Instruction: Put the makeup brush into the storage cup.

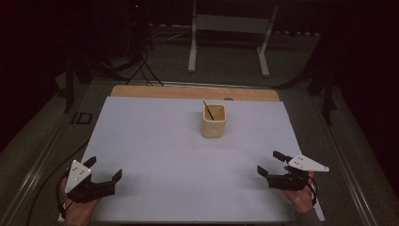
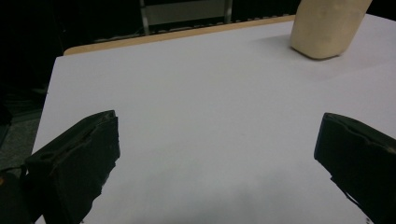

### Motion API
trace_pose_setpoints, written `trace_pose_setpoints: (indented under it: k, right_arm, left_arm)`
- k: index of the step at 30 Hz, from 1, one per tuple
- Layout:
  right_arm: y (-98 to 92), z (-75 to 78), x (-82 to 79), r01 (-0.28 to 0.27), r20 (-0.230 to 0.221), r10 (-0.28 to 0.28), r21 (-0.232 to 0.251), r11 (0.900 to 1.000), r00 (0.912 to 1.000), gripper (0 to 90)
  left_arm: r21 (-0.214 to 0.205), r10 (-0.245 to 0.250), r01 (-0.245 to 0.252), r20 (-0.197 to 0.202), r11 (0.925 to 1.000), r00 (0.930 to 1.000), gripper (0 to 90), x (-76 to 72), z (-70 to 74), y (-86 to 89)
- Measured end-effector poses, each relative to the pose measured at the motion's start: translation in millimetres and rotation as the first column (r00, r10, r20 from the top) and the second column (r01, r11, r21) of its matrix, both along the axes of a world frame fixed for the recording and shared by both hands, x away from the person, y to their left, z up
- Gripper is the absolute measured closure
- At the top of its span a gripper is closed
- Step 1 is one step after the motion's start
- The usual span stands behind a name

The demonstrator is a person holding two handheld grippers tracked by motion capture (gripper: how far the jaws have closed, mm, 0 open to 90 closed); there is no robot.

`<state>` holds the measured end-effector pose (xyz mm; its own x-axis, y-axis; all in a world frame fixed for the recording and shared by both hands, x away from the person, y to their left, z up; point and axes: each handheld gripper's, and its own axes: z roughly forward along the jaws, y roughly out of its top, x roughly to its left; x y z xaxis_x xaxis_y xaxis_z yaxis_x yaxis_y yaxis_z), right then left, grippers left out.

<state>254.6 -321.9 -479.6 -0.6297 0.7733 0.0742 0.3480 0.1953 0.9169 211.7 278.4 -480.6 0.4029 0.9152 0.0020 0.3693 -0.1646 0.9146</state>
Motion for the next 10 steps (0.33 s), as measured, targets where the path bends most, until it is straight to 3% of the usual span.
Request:
trace_pose_setpoints:
  k: [10]
  right_arm:
    - [-4.1,-0.8,-0.3,-0.002,0.007,0.002,0.009,1.0000,1.0000,10.1]
  left_arm:
    - [0.007,0.000,0.000,0.000,1.0000,1.0000,1.3,1.0,-0.3,-0.3]
